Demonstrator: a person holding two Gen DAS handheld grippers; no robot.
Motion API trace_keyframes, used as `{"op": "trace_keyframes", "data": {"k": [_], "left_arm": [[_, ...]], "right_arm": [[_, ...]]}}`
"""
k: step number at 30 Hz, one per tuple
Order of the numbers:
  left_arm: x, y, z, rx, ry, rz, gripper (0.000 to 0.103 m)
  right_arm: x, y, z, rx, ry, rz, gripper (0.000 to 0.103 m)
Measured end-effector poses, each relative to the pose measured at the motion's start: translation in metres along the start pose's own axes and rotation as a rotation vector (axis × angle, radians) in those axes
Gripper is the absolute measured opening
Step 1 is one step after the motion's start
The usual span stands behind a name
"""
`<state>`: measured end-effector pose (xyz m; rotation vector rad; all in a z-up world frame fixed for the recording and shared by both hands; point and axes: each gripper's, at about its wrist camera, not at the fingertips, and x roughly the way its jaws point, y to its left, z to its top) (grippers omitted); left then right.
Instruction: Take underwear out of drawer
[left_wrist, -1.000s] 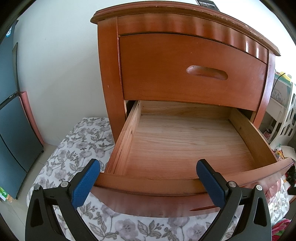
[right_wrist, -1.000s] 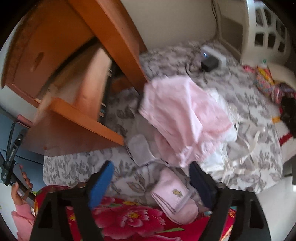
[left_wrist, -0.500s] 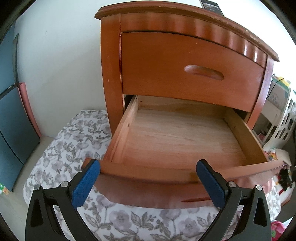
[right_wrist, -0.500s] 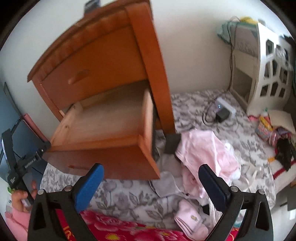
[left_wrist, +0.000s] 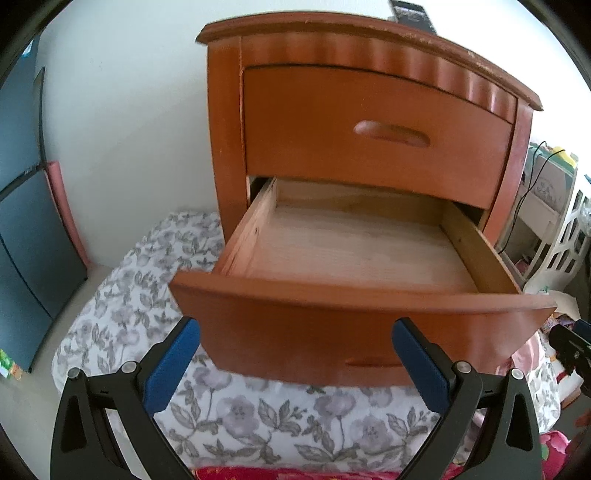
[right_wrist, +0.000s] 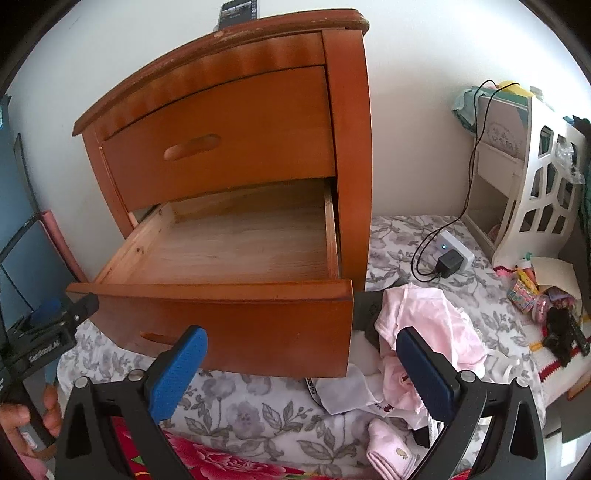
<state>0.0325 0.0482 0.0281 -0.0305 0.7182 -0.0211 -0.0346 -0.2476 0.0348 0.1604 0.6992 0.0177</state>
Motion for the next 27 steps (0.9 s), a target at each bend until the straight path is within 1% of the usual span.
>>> {"op": "trace_keyframes", "data": {"k": [5,9,17,23,27], "left_arm": [[-0.003,-0.005,-0.014,-0.006,0.031,-0.017,0.103],[-0.012,-0.013,-0.021,0.024,0.002,-0.014,0.103],[-0.025,-0.022,-0.037,0.067,-0.005,-0.032,0.103],[-0.029,-0.029,-0.043,0.098,-0.024,-0.016,0.103],[-0.028,-0.029,-0.044,0.107,-0.025,-0.020,0.103]], "right_arm": [[-0.003,0.003,-0.005,-0.015,-0.010,-0.013,0.103],[-0.009,0.002,-0.014,-0.014,-0.016,-0.017,0.103],[-0.023,-0.014,-0.031,0.050,-0.034,-0.057,0.103],[-0.033,-0.015,-0.037,0.042,-0.044,-0.087,0.103],[-0.038,-0.013,-0.039,0.031,-0.055,-0.102,0.103]]}}
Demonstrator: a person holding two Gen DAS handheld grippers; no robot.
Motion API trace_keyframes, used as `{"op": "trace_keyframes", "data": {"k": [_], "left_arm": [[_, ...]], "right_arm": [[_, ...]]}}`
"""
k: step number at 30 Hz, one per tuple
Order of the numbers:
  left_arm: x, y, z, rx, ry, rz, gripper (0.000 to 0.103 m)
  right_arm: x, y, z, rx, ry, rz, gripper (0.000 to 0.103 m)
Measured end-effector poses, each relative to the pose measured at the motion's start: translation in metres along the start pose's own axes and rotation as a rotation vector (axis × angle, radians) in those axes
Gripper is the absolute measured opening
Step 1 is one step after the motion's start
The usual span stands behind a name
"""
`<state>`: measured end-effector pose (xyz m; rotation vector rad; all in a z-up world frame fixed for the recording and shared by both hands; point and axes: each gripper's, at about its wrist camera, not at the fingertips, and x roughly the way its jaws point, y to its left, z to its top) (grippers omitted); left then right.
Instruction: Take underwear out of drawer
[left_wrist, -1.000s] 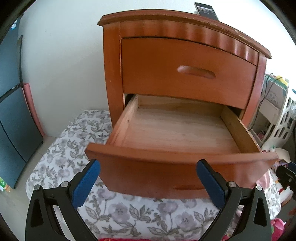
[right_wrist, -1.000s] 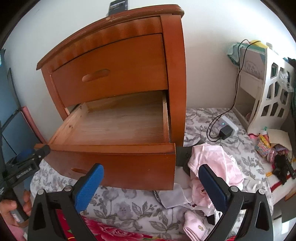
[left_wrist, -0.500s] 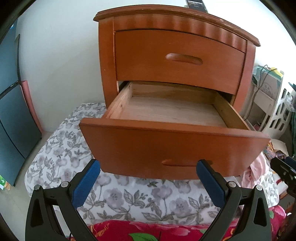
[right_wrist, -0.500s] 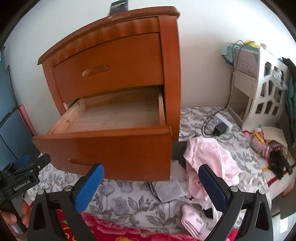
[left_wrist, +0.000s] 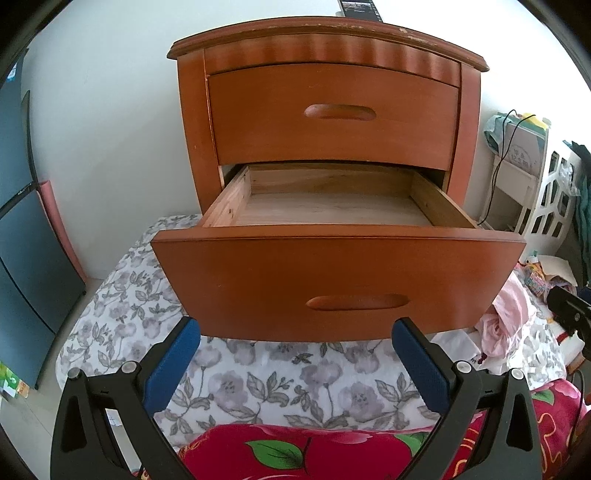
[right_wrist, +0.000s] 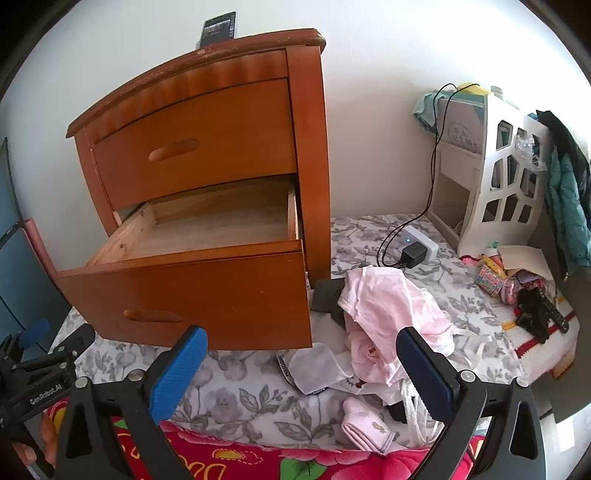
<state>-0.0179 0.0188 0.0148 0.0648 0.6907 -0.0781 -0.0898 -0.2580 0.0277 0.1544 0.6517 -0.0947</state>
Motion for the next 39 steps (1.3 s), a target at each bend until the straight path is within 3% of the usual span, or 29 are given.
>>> {"op": "trace_keyframes", "data": {"k": [39], "left_arm": [[0.002,0.003,0.000,-0.019,0.021,-0.009,0.103]], "right_arm": [[0.015,-0.001,-0.009,0.005,0.056,-0.026,0.103]]}}
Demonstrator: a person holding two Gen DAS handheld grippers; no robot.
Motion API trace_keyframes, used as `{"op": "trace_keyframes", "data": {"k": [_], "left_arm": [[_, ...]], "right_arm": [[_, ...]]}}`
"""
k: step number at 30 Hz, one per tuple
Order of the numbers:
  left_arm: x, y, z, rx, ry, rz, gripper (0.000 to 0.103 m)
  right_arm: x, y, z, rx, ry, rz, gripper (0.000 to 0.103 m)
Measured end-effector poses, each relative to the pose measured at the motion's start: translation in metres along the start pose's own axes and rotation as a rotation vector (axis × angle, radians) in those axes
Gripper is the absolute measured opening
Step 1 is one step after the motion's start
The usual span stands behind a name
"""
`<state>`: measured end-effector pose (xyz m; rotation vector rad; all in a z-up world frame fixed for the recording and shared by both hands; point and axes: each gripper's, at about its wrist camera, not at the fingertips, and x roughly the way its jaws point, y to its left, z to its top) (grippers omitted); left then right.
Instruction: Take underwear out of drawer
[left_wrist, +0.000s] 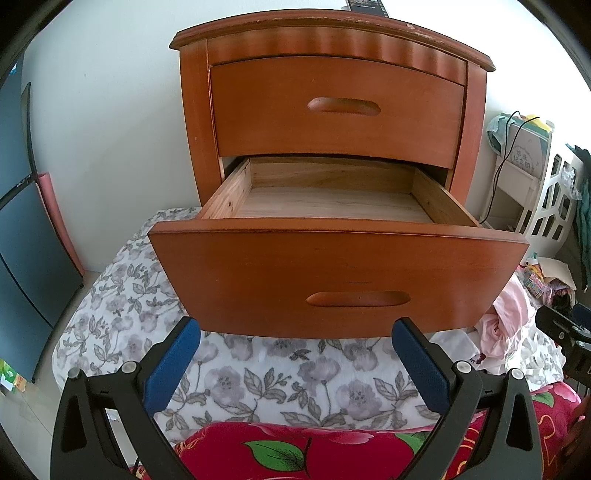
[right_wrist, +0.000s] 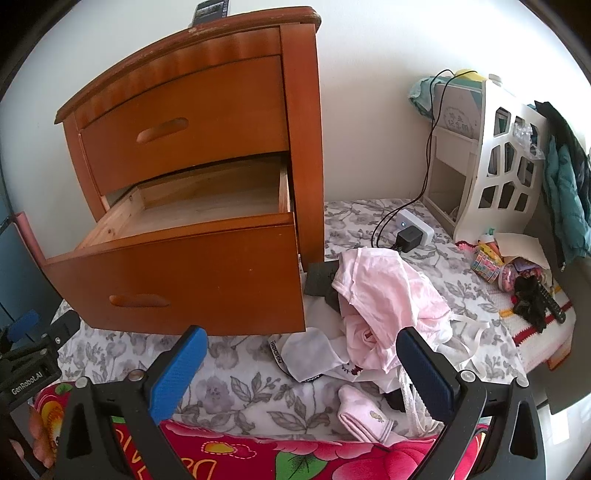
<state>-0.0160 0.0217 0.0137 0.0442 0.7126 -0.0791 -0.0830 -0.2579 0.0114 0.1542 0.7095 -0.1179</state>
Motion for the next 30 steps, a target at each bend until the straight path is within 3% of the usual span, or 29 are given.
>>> {"op": "trace_keyframes", "data": {"k": [30], "left_arm": [[0.0017,0.0004,0.0000,-0.001,0.004,-0.001,0.103]], "right_arm": [[0.0019,0.0048,-0.0013,-0.030,0.011,-0.011,0.103]]}}
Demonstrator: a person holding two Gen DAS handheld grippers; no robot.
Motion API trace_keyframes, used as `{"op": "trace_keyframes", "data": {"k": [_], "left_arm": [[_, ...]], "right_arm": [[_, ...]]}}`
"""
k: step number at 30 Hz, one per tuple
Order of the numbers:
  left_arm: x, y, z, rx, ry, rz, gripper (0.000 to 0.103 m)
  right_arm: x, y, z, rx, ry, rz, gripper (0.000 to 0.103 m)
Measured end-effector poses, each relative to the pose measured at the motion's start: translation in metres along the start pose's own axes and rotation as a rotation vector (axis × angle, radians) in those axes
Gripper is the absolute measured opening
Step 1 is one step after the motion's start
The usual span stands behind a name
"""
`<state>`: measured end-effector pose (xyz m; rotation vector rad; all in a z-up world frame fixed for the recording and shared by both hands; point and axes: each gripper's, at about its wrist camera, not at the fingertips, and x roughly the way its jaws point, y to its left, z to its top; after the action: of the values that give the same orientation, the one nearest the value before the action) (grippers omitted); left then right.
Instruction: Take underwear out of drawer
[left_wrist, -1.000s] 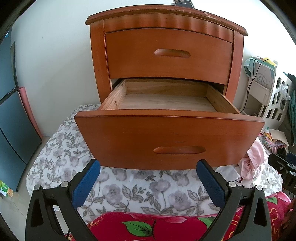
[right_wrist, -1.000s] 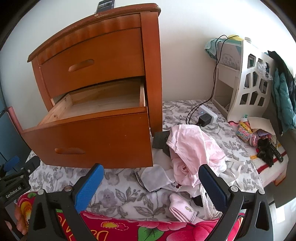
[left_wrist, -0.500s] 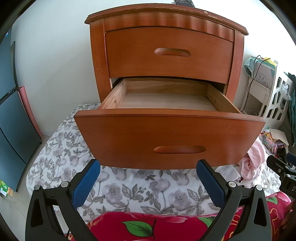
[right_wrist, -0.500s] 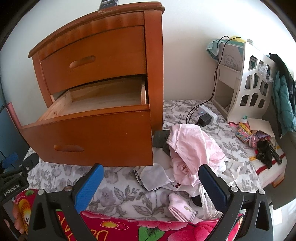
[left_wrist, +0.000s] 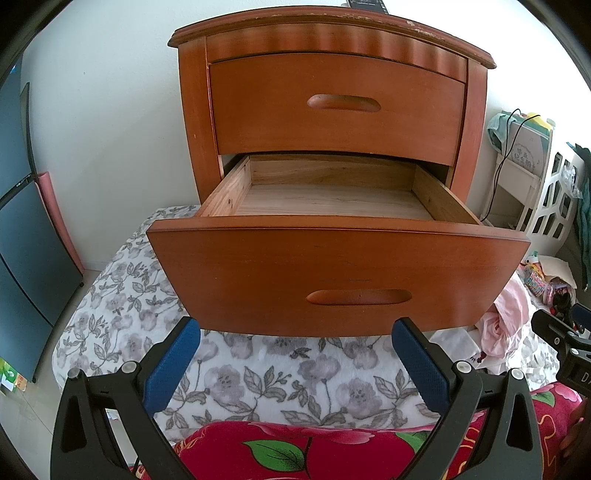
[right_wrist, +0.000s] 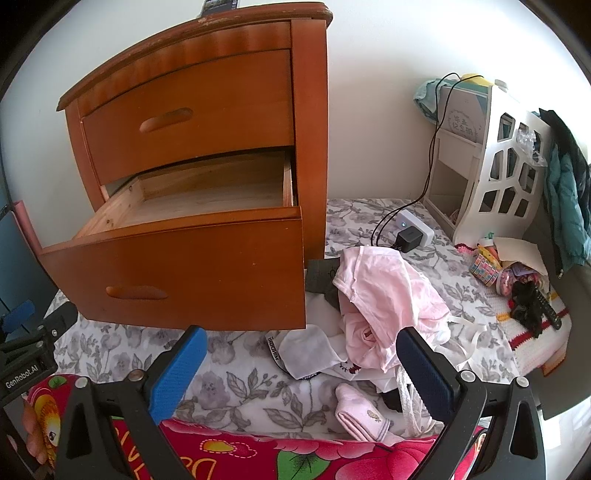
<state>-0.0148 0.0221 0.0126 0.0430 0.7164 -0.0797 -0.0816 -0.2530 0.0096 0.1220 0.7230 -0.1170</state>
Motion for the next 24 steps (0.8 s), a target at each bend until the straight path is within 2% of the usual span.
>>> {"op": "trace_keyframes", "data": {"k": [24], "left_arm": [[0.0001,-0.0003,0.0005,0.001,0.001,0.001,0.103]], "right_arm": [[-0.0003,-0.0004,0.0001,-0.006,-0.001,-0.002,0.103]]}}
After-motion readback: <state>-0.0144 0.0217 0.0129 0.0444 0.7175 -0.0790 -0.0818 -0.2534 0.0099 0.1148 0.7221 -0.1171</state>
